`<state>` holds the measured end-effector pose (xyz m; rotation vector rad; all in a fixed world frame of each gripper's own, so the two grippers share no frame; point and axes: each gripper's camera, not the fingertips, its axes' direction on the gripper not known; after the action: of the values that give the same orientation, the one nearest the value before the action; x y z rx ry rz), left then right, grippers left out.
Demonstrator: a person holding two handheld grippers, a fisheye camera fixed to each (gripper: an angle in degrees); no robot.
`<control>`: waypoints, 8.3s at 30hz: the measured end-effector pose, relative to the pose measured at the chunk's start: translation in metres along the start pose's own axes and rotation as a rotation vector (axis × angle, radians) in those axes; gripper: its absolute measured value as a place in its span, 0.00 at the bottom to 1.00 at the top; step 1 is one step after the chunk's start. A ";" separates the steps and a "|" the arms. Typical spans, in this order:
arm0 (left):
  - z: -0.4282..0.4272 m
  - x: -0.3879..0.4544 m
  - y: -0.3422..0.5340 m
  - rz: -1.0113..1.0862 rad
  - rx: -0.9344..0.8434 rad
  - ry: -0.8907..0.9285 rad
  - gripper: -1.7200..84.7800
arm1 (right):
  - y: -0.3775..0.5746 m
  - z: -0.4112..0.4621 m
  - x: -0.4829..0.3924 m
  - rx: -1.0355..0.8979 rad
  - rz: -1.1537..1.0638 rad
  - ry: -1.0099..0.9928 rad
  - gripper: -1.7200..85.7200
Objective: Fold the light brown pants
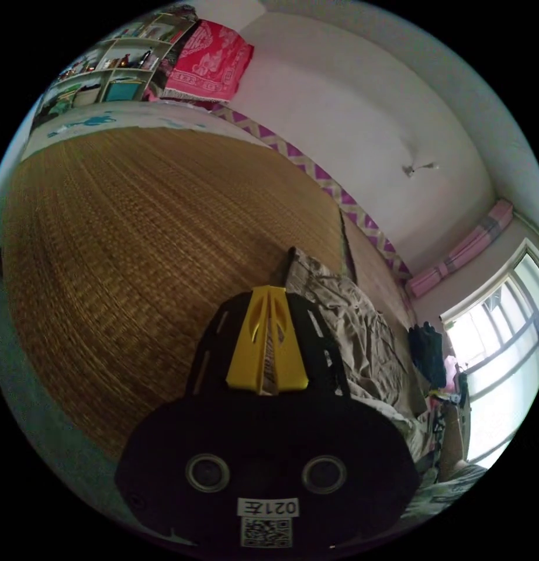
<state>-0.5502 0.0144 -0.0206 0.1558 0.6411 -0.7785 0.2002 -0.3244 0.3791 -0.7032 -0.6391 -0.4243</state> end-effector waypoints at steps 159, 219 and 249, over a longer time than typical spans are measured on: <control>0.280 0.181 -0.073 0.243 -0.490 0.279 0.01 | 0.083 -0.007 0.270 0.436 0.792 -0.812 0.10; 0.204 0.068 0.005 0.147 -0.482 0.412 0.01 | 0.000 0.254 -0.292 0.198 -0.724 -0.233 0.01; 0.062 0.043 0.037 0.006 -0.067 0.358 0.01 | 0.297 0.108 0.159 0.632 0.804 -0.407 0.11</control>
<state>-0.4717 -0.0081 -0.0001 0.2389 1.0035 -0.7281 0.4398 -0.0658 0.4120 -0.3809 -0.7571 0.6623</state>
